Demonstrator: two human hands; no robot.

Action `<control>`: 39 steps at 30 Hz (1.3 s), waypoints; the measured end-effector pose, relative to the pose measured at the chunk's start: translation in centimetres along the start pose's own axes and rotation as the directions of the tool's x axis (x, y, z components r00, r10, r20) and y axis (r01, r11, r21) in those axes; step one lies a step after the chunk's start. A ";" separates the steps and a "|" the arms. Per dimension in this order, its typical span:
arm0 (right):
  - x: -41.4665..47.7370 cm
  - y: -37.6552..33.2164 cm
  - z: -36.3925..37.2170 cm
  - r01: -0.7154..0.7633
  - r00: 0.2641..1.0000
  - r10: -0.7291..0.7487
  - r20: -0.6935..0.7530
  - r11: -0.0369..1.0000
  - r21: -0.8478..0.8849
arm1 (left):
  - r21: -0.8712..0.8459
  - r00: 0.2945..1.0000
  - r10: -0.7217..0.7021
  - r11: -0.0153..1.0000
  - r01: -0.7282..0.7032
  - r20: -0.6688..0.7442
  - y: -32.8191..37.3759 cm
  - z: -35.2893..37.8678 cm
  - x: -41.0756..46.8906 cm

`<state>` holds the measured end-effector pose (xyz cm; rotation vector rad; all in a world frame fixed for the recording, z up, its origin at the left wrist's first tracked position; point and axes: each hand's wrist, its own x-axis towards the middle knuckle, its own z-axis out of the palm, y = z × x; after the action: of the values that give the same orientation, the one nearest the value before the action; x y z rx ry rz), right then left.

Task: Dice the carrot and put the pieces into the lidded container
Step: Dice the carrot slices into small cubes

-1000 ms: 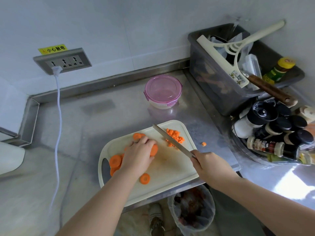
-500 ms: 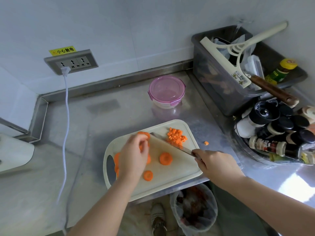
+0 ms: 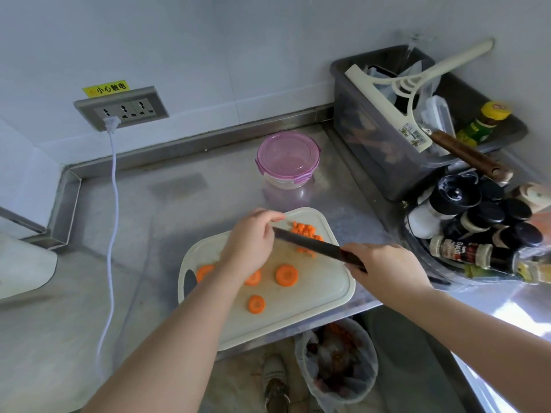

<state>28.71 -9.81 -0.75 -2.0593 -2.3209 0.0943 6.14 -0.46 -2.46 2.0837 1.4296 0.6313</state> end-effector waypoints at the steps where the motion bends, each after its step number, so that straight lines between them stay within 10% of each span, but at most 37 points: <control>1: 0.2 -0.2 0.0 -0.084 0.994 0.076 0.084 0.992 0.097 | -0.021 0.998 -0.043 0.999 0.042 -0.038 -0.7 -0.9 -0.3; 11: 2.7 -3.3 1.1 -0.292 0.948 0.183 0.260 0.827 0.480 | 0.056 0.876 -0.475 0.875 0.480 -0.084 -8.0 -5.3 -8.7; 39: 3.0 -4.7 -0.5 -0.337 0.929 0.164 0.331 0.743 0.579 | 0.342 0.808 -0.574 0.791 0.507 0.131 -7.4 -4.1 -10.1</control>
<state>23.69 -7.37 0.06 -2.0396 -1.7178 1.0574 -4.99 -7.11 -5.03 1.7254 1.9542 -0.0626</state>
